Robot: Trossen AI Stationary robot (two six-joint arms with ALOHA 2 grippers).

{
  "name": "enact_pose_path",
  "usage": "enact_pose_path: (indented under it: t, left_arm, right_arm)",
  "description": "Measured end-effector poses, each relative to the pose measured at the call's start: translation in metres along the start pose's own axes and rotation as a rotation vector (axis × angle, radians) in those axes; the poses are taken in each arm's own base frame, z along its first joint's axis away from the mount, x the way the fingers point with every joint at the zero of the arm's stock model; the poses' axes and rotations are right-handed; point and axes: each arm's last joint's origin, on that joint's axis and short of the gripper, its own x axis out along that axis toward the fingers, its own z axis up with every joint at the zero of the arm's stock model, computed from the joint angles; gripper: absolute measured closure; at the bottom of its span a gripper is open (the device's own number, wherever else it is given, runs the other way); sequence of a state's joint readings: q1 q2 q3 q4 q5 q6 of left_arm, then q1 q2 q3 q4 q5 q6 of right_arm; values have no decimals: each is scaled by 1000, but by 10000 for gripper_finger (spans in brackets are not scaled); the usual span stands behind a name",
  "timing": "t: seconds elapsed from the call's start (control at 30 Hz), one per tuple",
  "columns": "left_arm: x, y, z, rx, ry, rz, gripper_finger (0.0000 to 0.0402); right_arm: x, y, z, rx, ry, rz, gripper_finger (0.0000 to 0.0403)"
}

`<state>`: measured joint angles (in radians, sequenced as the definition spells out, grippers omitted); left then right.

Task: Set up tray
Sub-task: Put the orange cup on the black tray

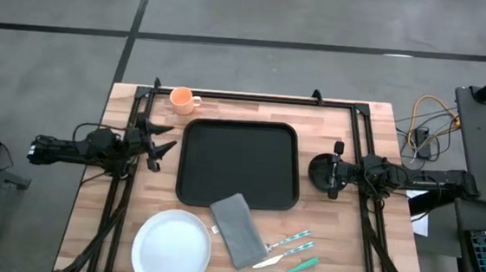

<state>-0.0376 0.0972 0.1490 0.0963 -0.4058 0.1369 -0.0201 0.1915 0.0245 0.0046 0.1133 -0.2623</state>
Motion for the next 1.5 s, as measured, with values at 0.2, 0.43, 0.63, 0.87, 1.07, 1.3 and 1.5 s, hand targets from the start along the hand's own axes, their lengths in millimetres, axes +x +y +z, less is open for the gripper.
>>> enact_pose_path:
  t: [0.2, 0.43, 0.63, 0.87, 1.07, 1.3, 1.5]
  left_arm:
    - [-1, 2, 12, -58, -33, 6, 183]
    - [0, 6, 18, -99, -9, 132, 183]
    - [3, 9, 33, -105, 101, 223, 183]
    - [10, 13, 65, -141, 279, 318, 183]
    - [24, 10, 75, -124, 420, 415, 183]
    - [47, 11, 78, -59, 531, 493, 183]
    - [64, 31, 79, -56, 672, 589, 183]
  right_arm:
    - [0, 0, 0, 0, 0, 0, 280]
    - [0, 0, 0, 0, 0, 0, 280]
    - [0, 0, 0, 0, 0, 0, 280]
    - [0, 0, 0, 0, 0, 0, 280]
    - [0, 0, 0, 0, 0, 0, 280]
    - [0, 0, 0, 0, 0, 0, 280]
    - [0, 0, 0, 0, 1, 0, 280]
